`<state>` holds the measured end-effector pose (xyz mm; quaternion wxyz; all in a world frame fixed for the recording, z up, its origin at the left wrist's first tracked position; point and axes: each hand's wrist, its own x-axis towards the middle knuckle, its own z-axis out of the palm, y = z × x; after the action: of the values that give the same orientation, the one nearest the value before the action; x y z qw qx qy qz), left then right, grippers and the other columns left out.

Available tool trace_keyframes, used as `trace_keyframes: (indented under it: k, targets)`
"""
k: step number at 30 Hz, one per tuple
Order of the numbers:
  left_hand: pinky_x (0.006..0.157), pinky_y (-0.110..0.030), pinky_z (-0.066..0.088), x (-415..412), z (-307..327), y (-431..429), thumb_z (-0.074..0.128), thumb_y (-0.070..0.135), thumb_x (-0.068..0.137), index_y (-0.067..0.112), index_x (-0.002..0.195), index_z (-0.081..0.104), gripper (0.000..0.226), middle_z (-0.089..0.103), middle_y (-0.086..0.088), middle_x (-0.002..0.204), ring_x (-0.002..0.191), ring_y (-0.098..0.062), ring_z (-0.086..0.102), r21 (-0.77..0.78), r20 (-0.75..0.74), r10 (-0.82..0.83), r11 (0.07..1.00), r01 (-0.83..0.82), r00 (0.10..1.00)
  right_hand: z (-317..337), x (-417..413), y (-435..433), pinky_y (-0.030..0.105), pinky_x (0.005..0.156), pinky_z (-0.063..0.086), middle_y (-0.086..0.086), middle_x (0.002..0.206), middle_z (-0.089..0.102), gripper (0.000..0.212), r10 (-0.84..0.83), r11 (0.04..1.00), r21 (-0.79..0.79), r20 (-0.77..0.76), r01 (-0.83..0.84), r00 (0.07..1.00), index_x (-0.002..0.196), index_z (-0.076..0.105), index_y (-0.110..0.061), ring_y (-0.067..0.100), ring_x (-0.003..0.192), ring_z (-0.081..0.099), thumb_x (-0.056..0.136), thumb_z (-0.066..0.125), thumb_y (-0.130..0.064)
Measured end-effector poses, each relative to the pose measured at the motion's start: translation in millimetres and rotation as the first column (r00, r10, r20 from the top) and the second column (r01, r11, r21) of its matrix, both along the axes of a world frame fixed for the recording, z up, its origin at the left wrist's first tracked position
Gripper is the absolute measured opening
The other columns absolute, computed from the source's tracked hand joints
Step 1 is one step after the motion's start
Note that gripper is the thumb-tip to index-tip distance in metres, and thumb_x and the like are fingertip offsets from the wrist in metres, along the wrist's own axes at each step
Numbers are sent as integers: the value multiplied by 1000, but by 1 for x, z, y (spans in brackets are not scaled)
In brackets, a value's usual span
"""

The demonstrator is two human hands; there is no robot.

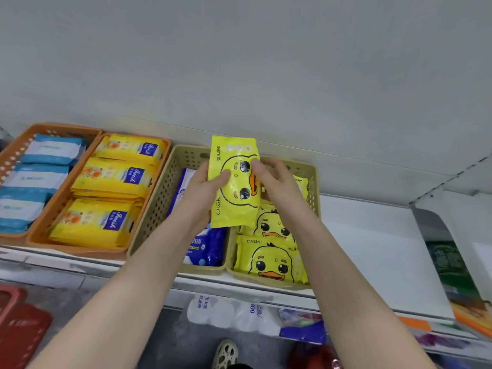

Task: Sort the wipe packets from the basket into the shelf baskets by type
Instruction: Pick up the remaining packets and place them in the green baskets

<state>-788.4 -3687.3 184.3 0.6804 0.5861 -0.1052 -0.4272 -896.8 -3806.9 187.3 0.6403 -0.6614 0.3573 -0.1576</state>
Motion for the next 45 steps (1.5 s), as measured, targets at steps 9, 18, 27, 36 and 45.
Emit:
trace_keyframes:
  k: [9, 18, 27, 36, 45]
  targets:
    - [75, -29, 59, -14, -3, -9, 78, 8, 81, 24, 122, 58, 48, 71, -2, 110, 98, -19, 70, 206, 346, -303, 948, 244, 888, -5, -44, -40, 38, 69, 55, 15, 106, 68, 21, -286, 957, -27, 101, 290, 953, 101, 59, -22, 22, 80, 67, 85, 69, -12]
    - [107, -36, 41, -26, -3, -28, 73, 16, 86, 27, 136, 55, 54, 56, -2, 136, 124, -19, 53, 394, 798, -380, 916, 73, 468, -12, -73, -56, 47, 89, 54, -16, 101, 68, 21, -235, 873, -464, -132, 149, 963, 92, 68, -36, 21, 102, 65, 82, 72, -18]
    - [105, -36, 38, -75, -48, -25, 58, 19, 97, 9, 144, 43, 50, 41, -10, 148, 130, -29, 45, 656, 728, -673, 739, 155, 128, -40, -48, -46, 31, 94, 42, 11, 121, 59, 36, -130, 588, -662, -644, -465, 754, 109, 72, -15, 33, 115, 53, 83, 57, 4]
    - [119, -39, 25, -80, -63, -27, 60, -3, 88, 4, 153, 22, 76, 21, -17, 157, 146, -37, 21, 760, 650, -758, 649, 38, -58, -46, -57, -22, 36, 85, 46, 13, 119, 58, 29, -123, 372, -609, -780, -700, 613, 123, 53, -8, 34, 109, 55, 95, 55, -15]
    - [106, -35, 37, -82, -58, -25, 58, -2, 85, 3, 144, 33, 65, 30, -19, 150, 129, -34, 43, 829, 543, -823, 557, -48, -167, -51, -54, -24, 38, 92, 46, 16, 133, 48, 54, -62, 444, -569, -790, -692, 610, 142, 38, -8, 34, 120, 50, 91, 53, 2]
